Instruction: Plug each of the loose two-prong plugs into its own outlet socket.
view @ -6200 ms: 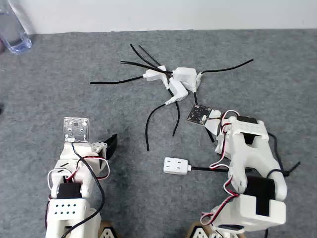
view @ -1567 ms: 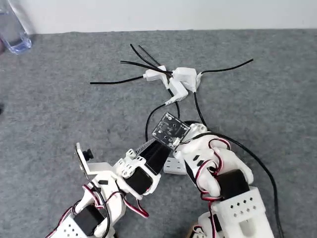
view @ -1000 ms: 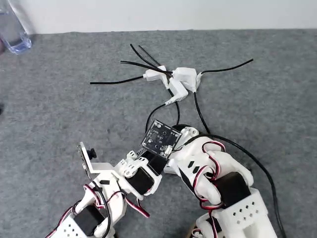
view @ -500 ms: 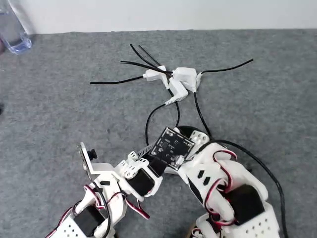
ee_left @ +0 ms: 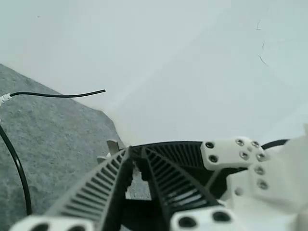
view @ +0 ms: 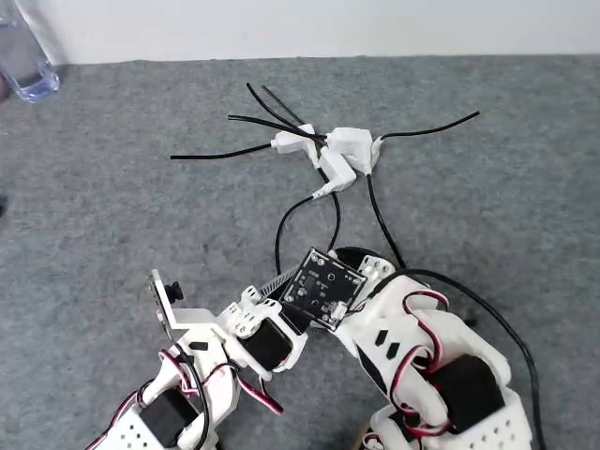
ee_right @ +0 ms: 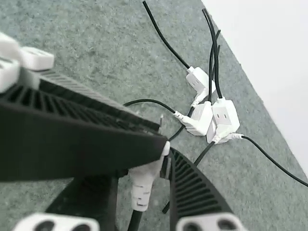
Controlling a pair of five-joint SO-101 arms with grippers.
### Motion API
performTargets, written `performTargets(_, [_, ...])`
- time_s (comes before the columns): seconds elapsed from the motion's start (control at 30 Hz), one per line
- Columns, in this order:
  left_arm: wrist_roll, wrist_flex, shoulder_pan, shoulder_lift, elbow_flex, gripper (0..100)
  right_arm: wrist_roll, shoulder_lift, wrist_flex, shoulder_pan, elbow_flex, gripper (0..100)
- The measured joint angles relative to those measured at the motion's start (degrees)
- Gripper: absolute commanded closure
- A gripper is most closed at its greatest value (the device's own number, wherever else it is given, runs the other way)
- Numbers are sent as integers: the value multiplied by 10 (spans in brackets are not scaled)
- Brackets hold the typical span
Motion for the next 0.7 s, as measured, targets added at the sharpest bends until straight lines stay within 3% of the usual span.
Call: performTargets(0.7, [0,-4,1,-1,-8,964,-15,1,61,0,-67,991])
